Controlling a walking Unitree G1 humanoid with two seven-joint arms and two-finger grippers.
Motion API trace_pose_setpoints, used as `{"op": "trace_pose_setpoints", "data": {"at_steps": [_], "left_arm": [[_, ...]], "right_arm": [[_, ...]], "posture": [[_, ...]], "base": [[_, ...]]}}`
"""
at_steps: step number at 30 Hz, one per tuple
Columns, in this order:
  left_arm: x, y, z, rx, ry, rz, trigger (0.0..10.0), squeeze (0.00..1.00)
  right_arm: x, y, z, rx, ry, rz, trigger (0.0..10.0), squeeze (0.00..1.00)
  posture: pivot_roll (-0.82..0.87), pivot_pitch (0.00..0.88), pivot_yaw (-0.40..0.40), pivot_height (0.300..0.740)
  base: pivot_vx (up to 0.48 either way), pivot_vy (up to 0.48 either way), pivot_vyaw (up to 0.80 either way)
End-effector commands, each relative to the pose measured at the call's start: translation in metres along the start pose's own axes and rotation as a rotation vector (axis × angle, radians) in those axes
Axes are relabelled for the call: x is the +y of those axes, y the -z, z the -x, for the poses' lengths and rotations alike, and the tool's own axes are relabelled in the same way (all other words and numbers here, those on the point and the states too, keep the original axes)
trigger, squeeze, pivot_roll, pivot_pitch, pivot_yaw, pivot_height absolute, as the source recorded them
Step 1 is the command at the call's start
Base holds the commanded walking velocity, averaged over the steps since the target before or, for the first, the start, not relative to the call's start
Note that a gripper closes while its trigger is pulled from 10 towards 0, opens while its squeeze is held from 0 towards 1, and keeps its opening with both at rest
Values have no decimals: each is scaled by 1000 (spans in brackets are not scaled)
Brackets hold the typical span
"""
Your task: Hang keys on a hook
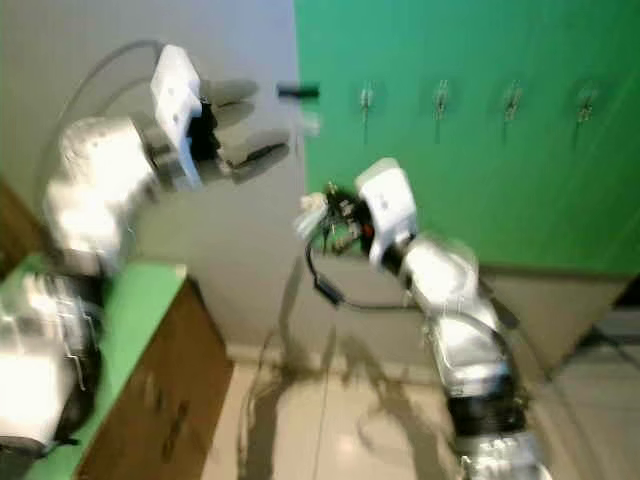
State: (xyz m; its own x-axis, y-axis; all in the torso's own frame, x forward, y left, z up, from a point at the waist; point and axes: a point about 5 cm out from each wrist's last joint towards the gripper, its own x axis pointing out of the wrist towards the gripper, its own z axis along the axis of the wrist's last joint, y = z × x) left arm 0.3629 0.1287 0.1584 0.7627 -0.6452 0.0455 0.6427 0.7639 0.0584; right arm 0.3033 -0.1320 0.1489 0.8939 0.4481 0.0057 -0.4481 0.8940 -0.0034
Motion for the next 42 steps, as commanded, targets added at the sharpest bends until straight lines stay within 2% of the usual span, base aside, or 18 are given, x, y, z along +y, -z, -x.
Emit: {"op": "trace_pose_setpoints", "data": {"at_steps": [1, 7, 8, 9, 10, 13, 15, 17, 20, 23, 24, 25, 26, 29, 32, 36, 42], "left_arm": [[1, 50, 23, 156, -237, 137, 10000, 0], [7, 57, 25, 231, -270, 58, 10000, 0], [3, 60, 29, 259, -316, 44, 10000, 0], [3, 60, 29, 259, -316, 44, 10000, 0], [1, 63, 35, 286, -372, 32, 10000, 0], [-3, 65, 43, 288, -382, -2, 10000, 0], [-9, 60, 52, 232, -352, -44, 10000, 0], [-10, 58, 55, 218, -347, -49, 10000, 0], [-24, 61, 71, 207, -294, -125, 10000, 0], [-33, 81, 89, 276, -335, -55, 10000, 0], [-33, 81, 89, 276, -335, -55, 10000, 0], [-36, 85, 94, 289, -356, -27, 10000, 0], [-43, 87, 93, 281, -362, -16, 10000, 0], [-48, 84, 87, 271, -338, -31, 10000, 0], [-47, 79, 85, 254, -333, -38, 10000, 0], [-44, 79, 84, 263, -363, -42, 10000, 0], [-42, 80, 78, 266, -362, -26, 10000, 0]], "right_arm": [[-22, 2, 11, -30, 199, -78, 0, 0], [-23, 1, 8, -34, 199, -72, 0, 0], [-19, 4, 9, -39, 215, -80, 0, 0], [-19, 4, 9, -39, 215, -80, 0, 0], [-16, 7, 12, -40, 242, -89, 0, 0], [-19, 11, 21, -42, 312, -88, 0, 0], [-25, 12, 34, -62, 397, -81, 0, 0], [-26, 12, 37, -65, 410, -80, 0, 0], [-28, 22, 59, -53, 488, -24, 0, 0], [-22, 41, 84, -1, 566, -54, 0, 0], [-22, 41, 84, -1, 566, -54, 0, 0], [-19, 47, 91, 18, 586, -57, 0, 0], [-12, 55, 97, 47, 592, -87, 0, 0], [-6, 58, 95, 56, 576, -96, 0, 0], [-5, 52, 90, 32, 568, -80, 0, 0], [-9, 55, 94, 40, 603, -111, 0, 0], [-6, 59, 89, 56, 578, -121, 0, 0]], "posture": [[-139, 0, 79, 740], [-144, 0, 87, 740], [-147, 0, 89, 740], [-147, 0, 89, 740], [-149, 0, 89, 740], [-148, 0, 84, 740], [-148, 0, 81, 740], [-148, 0, 81, 740], [-144, 0, 74, 740], [-150, 0, 75, 740], [-150, 0, 75, 740], [-151, 0, 76, 740], [-151, 0, 76, 740], [-158, 0, 79, 740], [-165, 0, 85, 740], [-170, 0, 89, 740], [-174, 0, 90, 740]], "base": [[0, 0, 0], [0, 0, 0], [0, 0, 0], [0, 0, 0], [0, 0, 0], [0, 0, 0], [0, 0, 0], [0, 0, 0], [0, 0, 0], [0, 0, 0], [0, 0, 0], [0, 0, 0], [0, 0, 0], [0, 0, 0], [0, 0, 0], [0, 0, 0], [0, 0, 0]]}}
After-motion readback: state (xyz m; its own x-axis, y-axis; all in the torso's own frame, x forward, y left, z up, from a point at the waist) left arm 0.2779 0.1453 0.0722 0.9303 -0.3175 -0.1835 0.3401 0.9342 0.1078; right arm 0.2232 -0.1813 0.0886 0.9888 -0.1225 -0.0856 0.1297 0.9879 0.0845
